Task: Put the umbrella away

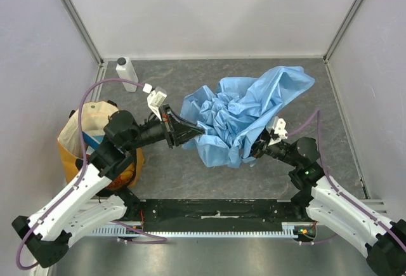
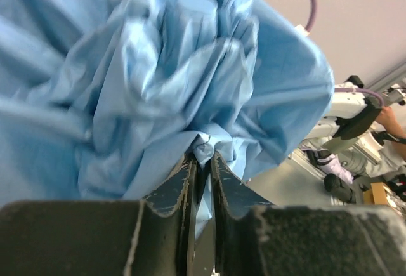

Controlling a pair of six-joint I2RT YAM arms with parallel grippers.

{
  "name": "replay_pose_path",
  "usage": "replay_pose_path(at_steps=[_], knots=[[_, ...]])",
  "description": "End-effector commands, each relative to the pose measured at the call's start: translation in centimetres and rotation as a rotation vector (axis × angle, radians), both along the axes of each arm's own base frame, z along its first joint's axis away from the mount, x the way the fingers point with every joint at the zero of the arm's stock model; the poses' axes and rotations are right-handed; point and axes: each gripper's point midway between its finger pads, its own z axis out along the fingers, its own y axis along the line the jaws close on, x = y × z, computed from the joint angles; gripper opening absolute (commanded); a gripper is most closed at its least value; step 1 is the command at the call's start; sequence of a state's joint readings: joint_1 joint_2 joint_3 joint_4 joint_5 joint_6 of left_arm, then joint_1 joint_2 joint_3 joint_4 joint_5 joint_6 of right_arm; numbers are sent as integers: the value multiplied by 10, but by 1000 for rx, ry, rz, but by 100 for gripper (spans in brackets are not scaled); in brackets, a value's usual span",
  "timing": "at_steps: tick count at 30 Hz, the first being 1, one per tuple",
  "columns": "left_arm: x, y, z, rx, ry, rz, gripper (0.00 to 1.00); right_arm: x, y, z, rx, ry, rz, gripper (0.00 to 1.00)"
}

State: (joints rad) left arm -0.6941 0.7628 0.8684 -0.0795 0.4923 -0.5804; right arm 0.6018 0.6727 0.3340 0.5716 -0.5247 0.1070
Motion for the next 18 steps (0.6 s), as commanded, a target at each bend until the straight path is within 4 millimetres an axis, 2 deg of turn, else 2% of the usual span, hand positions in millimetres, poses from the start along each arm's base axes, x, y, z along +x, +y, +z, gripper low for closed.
replay_pose_path(at_steps=[1,6,8,11,14,18], knots=[[-10,-20,47,-133,-80,-146,17,-27,13,28,18,-156,176,0],[-5,-46,49,-129,-48,-240,11,-33,17,20,-27,-217,222,0],[-5,-50,44,-119,-47,-243,11,-33,16,21,-24,-229,222,0],[-5,-44,28,-88,-32,-211,13,-35,15,25,-2,-258,223,0],[-6,-32,19,-51,-33,-151,22,-35,16,21,4,-245,228,0],[0,-16,2,26,12,-44,46,-40,14,26,38,-245,230,0]])
